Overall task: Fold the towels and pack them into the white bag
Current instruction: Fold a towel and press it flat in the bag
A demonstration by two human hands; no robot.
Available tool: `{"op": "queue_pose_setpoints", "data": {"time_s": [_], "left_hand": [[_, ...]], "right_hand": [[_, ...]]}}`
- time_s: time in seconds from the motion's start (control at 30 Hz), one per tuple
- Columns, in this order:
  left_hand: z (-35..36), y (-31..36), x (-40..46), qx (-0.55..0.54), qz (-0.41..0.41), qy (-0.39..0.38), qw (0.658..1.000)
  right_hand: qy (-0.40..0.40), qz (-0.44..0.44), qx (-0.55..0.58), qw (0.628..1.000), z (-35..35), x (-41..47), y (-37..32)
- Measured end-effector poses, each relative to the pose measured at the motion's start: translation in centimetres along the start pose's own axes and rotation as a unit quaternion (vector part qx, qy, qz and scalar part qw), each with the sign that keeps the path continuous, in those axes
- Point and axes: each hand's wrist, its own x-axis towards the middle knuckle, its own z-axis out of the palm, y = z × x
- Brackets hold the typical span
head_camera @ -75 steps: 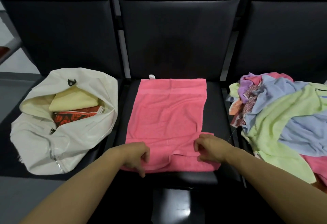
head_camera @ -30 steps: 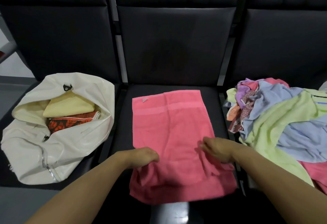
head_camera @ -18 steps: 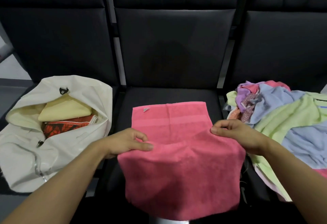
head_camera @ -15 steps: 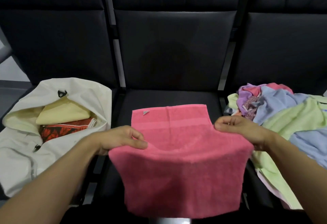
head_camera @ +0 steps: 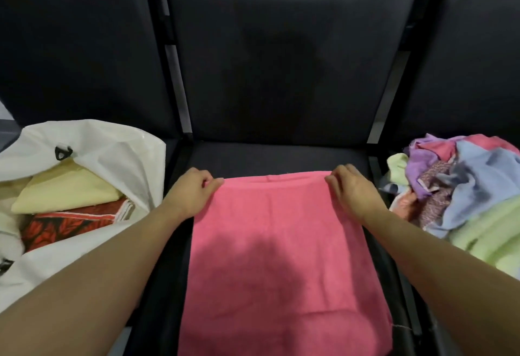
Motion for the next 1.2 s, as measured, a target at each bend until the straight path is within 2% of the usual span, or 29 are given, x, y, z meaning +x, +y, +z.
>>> {"op": "queue_pose_setpoints", "data": {"time_s": [0.33, 0.4, 0.47, 0.5, 0.53, 0.57, 0.63, 0.67, 0.77, 0.87, 0.97, 1.1, 1.17, 1.2], "left_hand": [[1.8, 0.7, 2.1, 0.002, -0.067, 0.036, 0.997], [2.1, 1.4, 1.4, 0.027, -0.052, 0.093, 0.994], [2.1, 2.8, -0.2, 0.057, -0.004, 0.156, 0.986], [2.1, 3.8, -1.4, 0.058, 0.026, 0.151, 0.987], [2.2, 4.9, -3.0, 0.05, 0.049, 0.112, 0.991], [2.5, 5.9, -4.7, 0.048, 0.055, 0.048, 0.996], [3.5, 7.8, -8.7, 0.077, 0.055, -0.11, 0.989], [4.1, 8.6, -10.8, 0.103, 0.055, -0.177, 0.977], [5.9, 10.1, -15.5, 0.183, 0.001, -0.305, 0.934], [6.8, 10.3, -16.7, 0.221, -0.042, -0.314, 0.922], [6.8, 10.3, -15.6, 0.207, -0.08, -0.315, 0.923], [6.1, 9.0, -13.0, 0.248, -0.048, -0.246, 0.936], [5.8, 8.2, -11.9, 0.22, -0.029, -0.221, 0.95], [5.7, 7.9, -11.7, 0.2, -0.016, -0.195, 0.96]], "right_hand": [[-0.046, 0.098, -0.057, 0.992, 0.9, 3.8, 0.0], [-0.03, 0.11, -0.071, 0.991, 0.8, 3.0, -0.3], [0.027, 0.068, -0.132, 0.989, 0.6, 1.7, -0.8], [0.064, 0.024, -0.151, 0.986, 0.5, 0.9, -1.1], [0.092, -0.035, -0.145, 0.985, 0.4, -0.1, -1.6], [0.084, -0.098, -0.127, 0.984, 0.2, -1.2, -1.9], [-0.017, -0.207, -0.111, 0.972, -0.2, -3.6, -2.4], [-0.083, -0.233, -0.122, 0.961, -0.2, -4.9, -2.4], [-0.198, -0.2, -0.142, 0.949, -0.2, -7.7, -1.2], [-0.241, -0.141, -0.196, 0.94, -0.5, -9.1, -1.6], [-0.286, -0.077, -0.22, 0.929, -2.0, -10.2, -3.2], [-0.338, -0.041, -0.231, 0.912, -2.4, -10.9, -4.1], [-0.37, -0.027, -0.222, 0.901, -2.5, -11.4, -4.6], [-0.366, -0.024, -0.201, 0.908, -2.5, -11.8, -4.8]]}}
